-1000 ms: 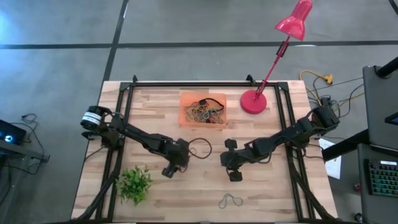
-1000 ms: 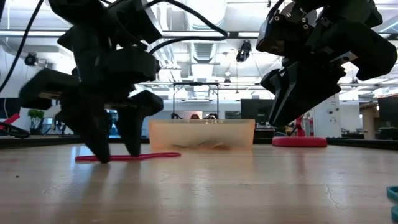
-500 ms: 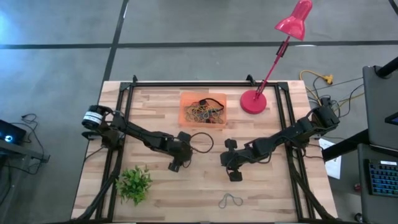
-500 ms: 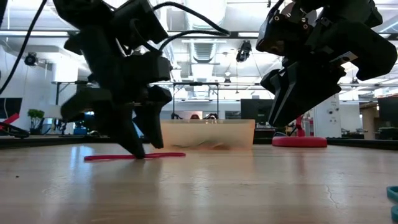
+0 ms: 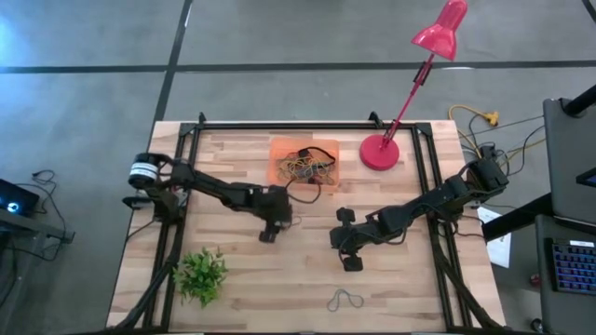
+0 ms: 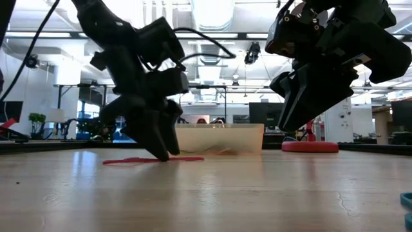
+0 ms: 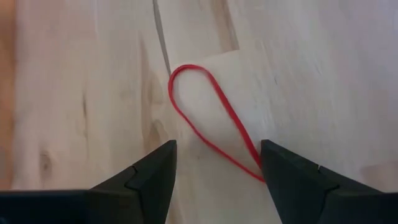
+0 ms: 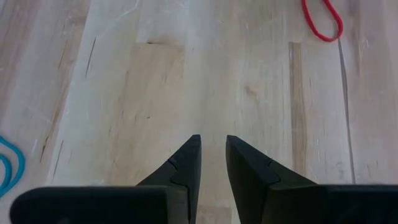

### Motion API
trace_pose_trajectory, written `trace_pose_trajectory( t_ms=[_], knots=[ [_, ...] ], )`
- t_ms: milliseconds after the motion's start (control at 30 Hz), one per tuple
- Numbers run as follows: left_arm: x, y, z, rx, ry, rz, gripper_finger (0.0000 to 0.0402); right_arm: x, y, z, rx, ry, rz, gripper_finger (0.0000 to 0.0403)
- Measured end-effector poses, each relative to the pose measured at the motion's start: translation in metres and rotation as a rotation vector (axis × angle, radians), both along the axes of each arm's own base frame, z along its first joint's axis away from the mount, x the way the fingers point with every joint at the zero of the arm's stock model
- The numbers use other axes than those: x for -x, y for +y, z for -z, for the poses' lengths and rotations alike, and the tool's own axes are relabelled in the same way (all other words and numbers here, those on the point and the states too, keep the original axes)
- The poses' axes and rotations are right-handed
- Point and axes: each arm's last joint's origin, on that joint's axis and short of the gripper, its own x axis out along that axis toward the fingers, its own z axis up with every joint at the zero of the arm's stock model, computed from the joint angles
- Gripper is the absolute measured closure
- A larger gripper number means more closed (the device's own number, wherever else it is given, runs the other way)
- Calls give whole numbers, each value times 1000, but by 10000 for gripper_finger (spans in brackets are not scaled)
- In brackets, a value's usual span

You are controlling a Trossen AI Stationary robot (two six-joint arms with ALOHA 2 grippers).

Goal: Pick and place rubber bands into bin
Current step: Put the red rubber band into the orange bin

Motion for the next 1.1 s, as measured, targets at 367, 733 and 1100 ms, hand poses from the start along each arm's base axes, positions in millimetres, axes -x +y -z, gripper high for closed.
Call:
trace_pose_trajectory(
  t_ms=[367,733,1100],
  knots=[
    [-1,3,13,137,43,16,189,0,0,1,9,1,-11,339],
    [-1,-1,13,163,51,13,192,1,-1,1,11,-2,-11,339],
    [0,-7,13,169,57,20,225,0,0,1,10,-4,-11,339]
  ],
)
